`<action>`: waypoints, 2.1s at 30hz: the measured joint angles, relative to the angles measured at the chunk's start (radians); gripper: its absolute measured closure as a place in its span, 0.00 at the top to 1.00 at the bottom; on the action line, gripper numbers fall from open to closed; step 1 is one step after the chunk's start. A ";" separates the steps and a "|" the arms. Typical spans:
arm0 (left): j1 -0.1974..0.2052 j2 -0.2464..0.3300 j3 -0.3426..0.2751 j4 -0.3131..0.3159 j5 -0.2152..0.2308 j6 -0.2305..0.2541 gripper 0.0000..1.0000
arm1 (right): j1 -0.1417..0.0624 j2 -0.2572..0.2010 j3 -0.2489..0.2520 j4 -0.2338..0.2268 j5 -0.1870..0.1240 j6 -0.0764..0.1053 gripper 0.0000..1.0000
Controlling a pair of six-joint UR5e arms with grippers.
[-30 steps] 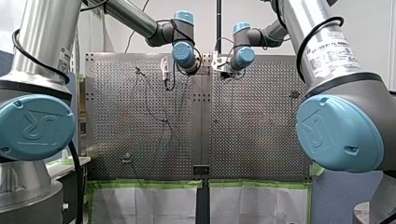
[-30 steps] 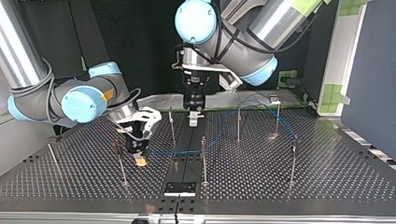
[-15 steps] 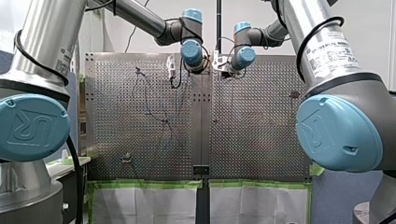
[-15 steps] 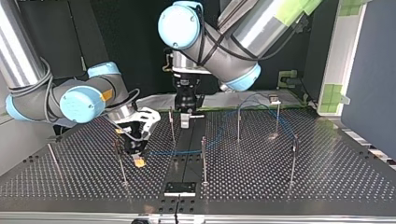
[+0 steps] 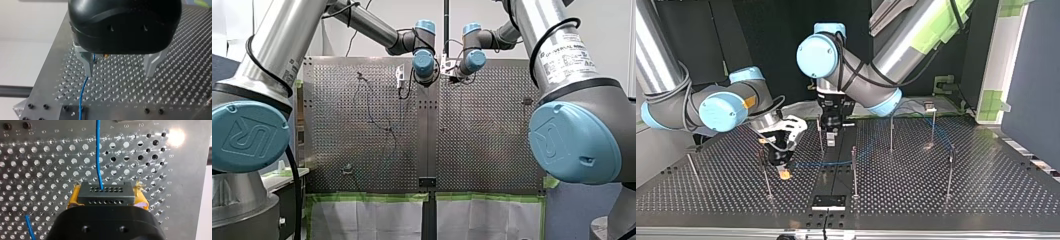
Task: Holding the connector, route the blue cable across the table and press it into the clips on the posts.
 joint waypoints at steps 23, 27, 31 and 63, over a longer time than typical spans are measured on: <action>0.051 -0.080 0.189 0.014 -0.016 0.004 1.00 | -0.001 -0.002 0.000 -0.001 -0.001 0.000 0.00; 0.061 -0.099 0.222 0.021 -0.006 0.002 1.00 | -0.002 -0.002 0.000 -0.001 -0.001 0.000 0.00; 0.071 -0.105 0.257 0.032 0.004 -0.001 1.00 | -0.002 -0.002 0.000 -0.001 -0.001 0.000 0.00; 0.075 -0.193 0.313 -0.029 -0.017 -0.016 0.45 | -0.002 -0.002 -0.001 0.000 -0.002 0.000 0.00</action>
